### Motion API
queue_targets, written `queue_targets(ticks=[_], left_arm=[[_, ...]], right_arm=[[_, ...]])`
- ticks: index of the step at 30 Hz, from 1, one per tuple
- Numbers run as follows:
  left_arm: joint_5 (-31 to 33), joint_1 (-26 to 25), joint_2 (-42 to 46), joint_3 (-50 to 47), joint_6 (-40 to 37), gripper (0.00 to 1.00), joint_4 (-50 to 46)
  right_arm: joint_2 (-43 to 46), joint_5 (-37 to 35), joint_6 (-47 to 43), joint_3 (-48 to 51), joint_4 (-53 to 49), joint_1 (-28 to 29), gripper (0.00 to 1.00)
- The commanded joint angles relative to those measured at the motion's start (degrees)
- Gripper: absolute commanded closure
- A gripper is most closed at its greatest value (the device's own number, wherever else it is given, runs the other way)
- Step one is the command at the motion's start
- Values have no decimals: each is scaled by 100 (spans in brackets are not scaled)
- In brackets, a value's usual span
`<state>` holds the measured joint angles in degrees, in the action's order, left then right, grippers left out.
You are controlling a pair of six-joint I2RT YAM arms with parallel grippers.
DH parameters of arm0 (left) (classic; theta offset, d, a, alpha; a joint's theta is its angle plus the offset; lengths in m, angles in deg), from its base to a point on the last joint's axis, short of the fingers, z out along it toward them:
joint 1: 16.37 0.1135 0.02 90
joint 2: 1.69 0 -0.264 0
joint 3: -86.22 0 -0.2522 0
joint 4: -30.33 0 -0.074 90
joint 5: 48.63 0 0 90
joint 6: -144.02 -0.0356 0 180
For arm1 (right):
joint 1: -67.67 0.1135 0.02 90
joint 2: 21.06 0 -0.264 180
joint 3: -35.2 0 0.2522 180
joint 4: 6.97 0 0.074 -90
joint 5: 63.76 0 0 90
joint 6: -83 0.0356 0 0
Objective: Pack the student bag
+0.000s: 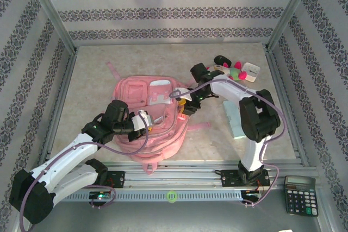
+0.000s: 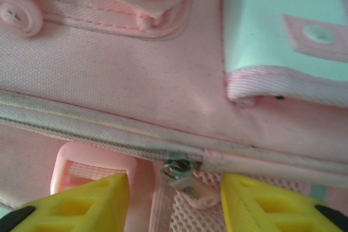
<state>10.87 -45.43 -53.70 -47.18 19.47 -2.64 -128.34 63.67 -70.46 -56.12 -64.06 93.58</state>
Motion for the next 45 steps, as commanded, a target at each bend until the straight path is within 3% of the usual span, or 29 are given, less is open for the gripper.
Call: queue_targets(ticks=[1,6,10,17,19,21,22,31,39,45], left_arm=[[-316,101,160,212,-145,100,610],[-332,115,72,227,-147,100,696],[-273,105,60,232,-123,100,777],[-261,113,151,198,-23,100,841],[-204,115,174,173,38,100,899],[131,117,160,174,248,100,1004],[306,118,127,193,369,100,1023],[2082,-46,-296,574,1903,100,1053],[3270,-426,-690,1004,2285,100,836],[4022,-881,-1077,1265,2609,100,1005]], right_arm=[[-112,396,-359,-244,-774,72,53],[-199,539,-234,-438,-1126,77,58],[-318,504,246,-604,-1078,76,72],[-391,322,961,-657,-750,71,75],[-390,247,1040,-633,-659,72,85],[-310,211,1210,-595,-553,46,99],[-243,212,1352,-569,-507,24,100],[909,266,3010,240,-226,75,100],[1656,577,4242,588,-211,438,100],[1837,914,5873,697,19,751,100]])
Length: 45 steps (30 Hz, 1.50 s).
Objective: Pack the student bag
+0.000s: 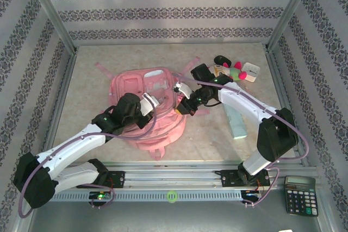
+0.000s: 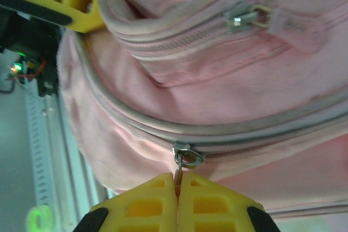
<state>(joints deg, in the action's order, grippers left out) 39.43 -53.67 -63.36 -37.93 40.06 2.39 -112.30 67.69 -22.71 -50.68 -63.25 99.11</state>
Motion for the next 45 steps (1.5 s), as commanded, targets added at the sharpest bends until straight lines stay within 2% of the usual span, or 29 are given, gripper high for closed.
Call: queue_targets(ticks=[1,6,13,20,25,29,30,33,35,37,40,45], left_arm=[[1230,-127,-214,393,681,100,569],[1330,-406,-677,587,1485,100,1030],[976,-548,-994,566,2314,100,1955],[421,-542,-997,498,2401,100,2340],[284,-546,-1039,467,2626,100,2650],[-38,-544,-1060,412,2414,100,2871],[-191,-533,-1028,381,2266,100,2937],[-696,-507,-850,184,1746,100,3164],[-1008,-427,-713,33,1497,100,3264],[-1462,-318,-609,-93,1165,100,3248],[-2045,-254,-548,-70,494,100,2923],[-2834,-75,-524,28,-170,100,2491]], right_arm=[[258,519,1352,230,38,285,100],[549,574,2959,908,1244,791,100],[1233,-307,5881,2519,4220,1076,100],[1137,-1064,6833,2729,4634,1564,100],[1335,-1925,7788,3028,5410,2044,100],[1544,-2110,7899,3212,5453,2140,100],[1637,-2124,7900,3274,5382,2105,94],[2151,-2128,7903,3500,5025,1859,61],[2644,-2329,8016,3730,4726,1622,49],[3029,-2453,8164,3983,4722,1345,43],[3318,-2320,8200,4039,4746,923,40],[2978,-1915,8357,3811,5148,560,39]])
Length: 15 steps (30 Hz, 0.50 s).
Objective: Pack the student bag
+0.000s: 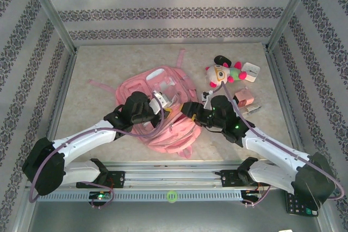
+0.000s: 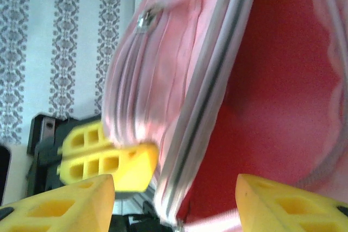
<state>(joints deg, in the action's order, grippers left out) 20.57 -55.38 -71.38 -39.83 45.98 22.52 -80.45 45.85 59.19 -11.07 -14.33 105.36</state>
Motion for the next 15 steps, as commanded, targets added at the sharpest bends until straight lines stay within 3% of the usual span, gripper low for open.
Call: queue_targets(ticks=[1,5,10,12,15], left_arm=[[-1092,137,271,242,-865,100,399],[-1440,312,257,320,-1273,100,53],[-1256,755,165,388,-1560,100,-115],[-1211,962,24,530,-1746,100,-313],[-1183,1189,-217,812,-1859,99,-574]], right_arm=[[-341,338,187,-241,341,-69,39],[-778,476,334,-456,824,-72,43],[-682,-233,534,-256,1344,146,94],[-513,-764,560,-133,1375,408,100],[-318,-1568,603,27,1473,858,100]])
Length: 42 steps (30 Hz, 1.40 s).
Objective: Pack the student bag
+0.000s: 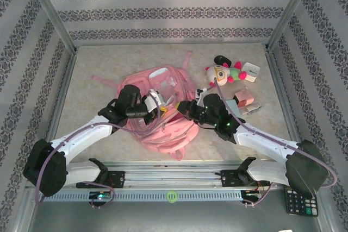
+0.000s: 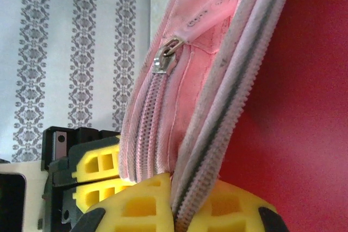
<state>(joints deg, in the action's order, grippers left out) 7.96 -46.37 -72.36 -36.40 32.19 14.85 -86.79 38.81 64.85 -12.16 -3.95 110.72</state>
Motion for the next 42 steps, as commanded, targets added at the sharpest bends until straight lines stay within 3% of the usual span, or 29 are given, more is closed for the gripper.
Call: queue_targets(ticks=[1,3,7,11,14,17,21,24,28,33,42], left_arm=[[174,322,-171,542,-421,97,160],[406,333,-193,672,-181,89,75],[965,332,134,847,916,61,-515],[1402,323,765,938,2078,52,-1892],[1543,311,1342,806,2911,52,-2817],[1686,302,2045,326,4041,52,-3168],[1551,202,2810,-591,4990,52,-2764],[1506,162,2902,-1126,5336,50,-2200],[1101,114,2481,-1464,5548,49,-1215],[857,-131,1859,-1384,5515,48,-638],[954,-858,1399,-1304,5610,50,186]], right_arm=[[344,-1149,39,182,497,482,100],[319,-1522,-1,214,640,719,100],[94,-1830,-120,73,898,909,100],[-178,-1872,-189,-190,923,934,100],[-317,-1836,-215,-332,930,942,100],[-436,-1815,-197,-425,940,960,100],[-555,-1798,-178,-515,939,995,100],[-629,-1779,-150,-550,933,1030,100],[-670,-1799,-145,-551,938,1096,100],[-677,-1804,-180,-551,939,1144,100],[-673,-1800,-198,-541,935,1144,100]])
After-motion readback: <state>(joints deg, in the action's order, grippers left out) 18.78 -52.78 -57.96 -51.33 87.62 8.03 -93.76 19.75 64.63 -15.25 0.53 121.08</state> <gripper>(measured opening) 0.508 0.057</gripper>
